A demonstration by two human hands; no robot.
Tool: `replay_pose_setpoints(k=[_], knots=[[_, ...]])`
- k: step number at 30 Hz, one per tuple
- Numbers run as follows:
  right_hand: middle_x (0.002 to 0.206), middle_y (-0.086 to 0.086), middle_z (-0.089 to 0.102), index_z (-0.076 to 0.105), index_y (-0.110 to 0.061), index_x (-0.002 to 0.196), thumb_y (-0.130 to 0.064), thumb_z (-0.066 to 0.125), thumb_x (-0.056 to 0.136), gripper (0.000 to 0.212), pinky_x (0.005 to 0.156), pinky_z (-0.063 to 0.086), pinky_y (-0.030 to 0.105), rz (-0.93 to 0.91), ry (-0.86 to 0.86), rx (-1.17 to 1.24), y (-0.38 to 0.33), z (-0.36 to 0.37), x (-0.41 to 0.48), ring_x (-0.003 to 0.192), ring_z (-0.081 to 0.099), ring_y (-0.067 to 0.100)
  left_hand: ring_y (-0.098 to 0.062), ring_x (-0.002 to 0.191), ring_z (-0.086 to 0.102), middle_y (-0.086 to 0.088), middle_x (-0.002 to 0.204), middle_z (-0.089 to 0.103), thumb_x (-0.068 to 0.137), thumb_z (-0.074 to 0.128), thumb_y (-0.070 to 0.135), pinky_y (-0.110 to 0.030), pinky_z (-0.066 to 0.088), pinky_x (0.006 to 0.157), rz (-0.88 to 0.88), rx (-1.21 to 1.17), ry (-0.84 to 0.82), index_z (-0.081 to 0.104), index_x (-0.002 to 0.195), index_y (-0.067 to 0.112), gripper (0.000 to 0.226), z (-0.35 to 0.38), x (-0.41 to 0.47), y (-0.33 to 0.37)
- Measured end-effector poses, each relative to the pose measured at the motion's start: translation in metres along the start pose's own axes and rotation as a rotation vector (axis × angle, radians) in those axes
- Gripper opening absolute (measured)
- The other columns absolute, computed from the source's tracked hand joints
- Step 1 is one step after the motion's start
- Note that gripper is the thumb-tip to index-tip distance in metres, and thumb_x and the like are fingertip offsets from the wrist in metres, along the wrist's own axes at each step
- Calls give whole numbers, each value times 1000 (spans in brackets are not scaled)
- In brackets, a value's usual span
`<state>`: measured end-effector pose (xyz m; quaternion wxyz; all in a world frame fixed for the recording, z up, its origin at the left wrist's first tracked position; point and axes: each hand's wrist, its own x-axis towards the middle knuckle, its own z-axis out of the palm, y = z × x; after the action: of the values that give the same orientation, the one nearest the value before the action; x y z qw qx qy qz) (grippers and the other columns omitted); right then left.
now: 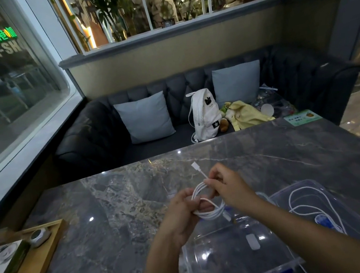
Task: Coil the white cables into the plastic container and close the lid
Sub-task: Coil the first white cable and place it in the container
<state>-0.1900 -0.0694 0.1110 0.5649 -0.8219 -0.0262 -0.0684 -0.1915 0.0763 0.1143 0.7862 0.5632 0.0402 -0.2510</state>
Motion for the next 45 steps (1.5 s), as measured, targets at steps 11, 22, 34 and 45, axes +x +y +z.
replay_pose_setpoints(k=[11,22,34,45], knots=[[58,-3,59,49,-23,69,-6,57,87,26,48,46,25,101,-61,156,15,5,6,46,56,5,-25,67,73,-18,74,73,69,47,-26,-37,61,60,13,-391,65,48,90,4,37,9,1,-9],[64,-1,63,50,-23,73,-11,57,88,20,47,47,23,74,-96,217,12,-4,1,47,58,9,-28,78,64,-20,87,71,78,64,-2,-30,52,68,422,210,421,74,84,4,13,16,-2,-16],[62,-4,54,51,-27,66,-11,66,81,26,53,42,21,33,-99,114,19,-8,-10,55,49,7,-9,42,60,-10,55,63,78,65,-6,-19,50,39,162,-141,484,56,72,4,14,19,11,-16],[58,-5,49,44,-18,64,-13,70,78,30,53,37,20,90,-6,58,34,-26,-10,54,43,8,-11,66,63,-2,69,70,76,70,8,-19,49,62,375,440,218,75,73,16,10,33,11,-31]])
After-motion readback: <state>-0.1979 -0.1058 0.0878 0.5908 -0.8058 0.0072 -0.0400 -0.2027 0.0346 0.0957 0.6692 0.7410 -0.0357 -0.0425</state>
